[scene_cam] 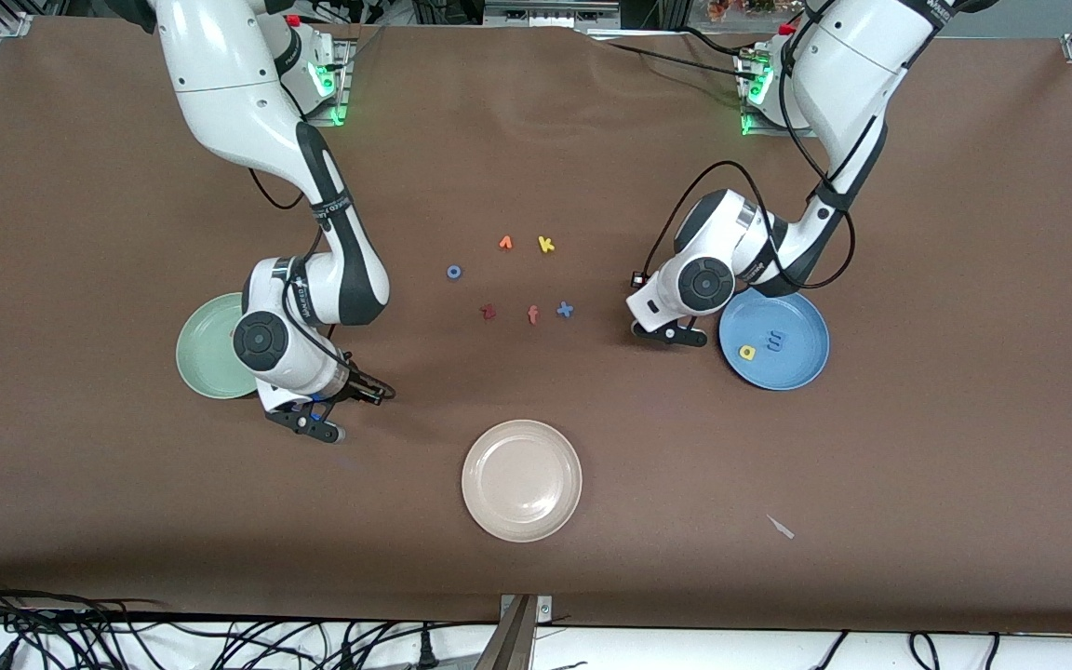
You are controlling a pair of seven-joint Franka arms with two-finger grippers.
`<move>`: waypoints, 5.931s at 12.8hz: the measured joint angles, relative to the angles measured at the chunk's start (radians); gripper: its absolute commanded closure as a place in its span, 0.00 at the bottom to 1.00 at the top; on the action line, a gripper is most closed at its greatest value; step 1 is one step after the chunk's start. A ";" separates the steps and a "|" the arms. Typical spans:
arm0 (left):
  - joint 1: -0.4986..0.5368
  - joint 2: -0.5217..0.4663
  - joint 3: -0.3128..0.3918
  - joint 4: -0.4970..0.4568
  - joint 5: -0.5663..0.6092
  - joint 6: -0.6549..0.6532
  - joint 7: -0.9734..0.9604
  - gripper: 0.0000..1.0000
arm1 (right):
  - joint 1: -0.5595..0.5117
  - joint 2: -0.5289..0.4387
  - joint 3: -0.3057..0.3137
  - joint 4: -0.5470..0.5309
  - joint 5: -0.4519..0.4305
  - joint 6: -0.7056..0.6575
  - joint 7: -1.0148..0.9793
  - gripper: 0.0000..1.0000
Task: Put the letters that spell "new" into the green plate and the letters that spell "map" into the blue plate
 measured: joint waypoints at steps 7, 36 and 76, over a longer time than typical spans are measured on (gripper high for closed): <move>0.047 -0.078 0.005 0.091 0.002 -0.243 0.002 1.00 | -0.002 -0.034 -0.062 0.074 -0.005 -0.235 -0.098 1.00; 0.226 -0.571 0.190 0.362 -0.026 -0.611 0.297 0.00 | 0.056 -0.329 -0.235 -0.037 -0.088 -0.626 -0.422 0.00; 0.230 -0.615 0.211 0.307 -0.026 -0.584 0.294 0.00 | -0.462 -0.779 0.214 -0.065 -0.377 -0.738 -0.443 0.00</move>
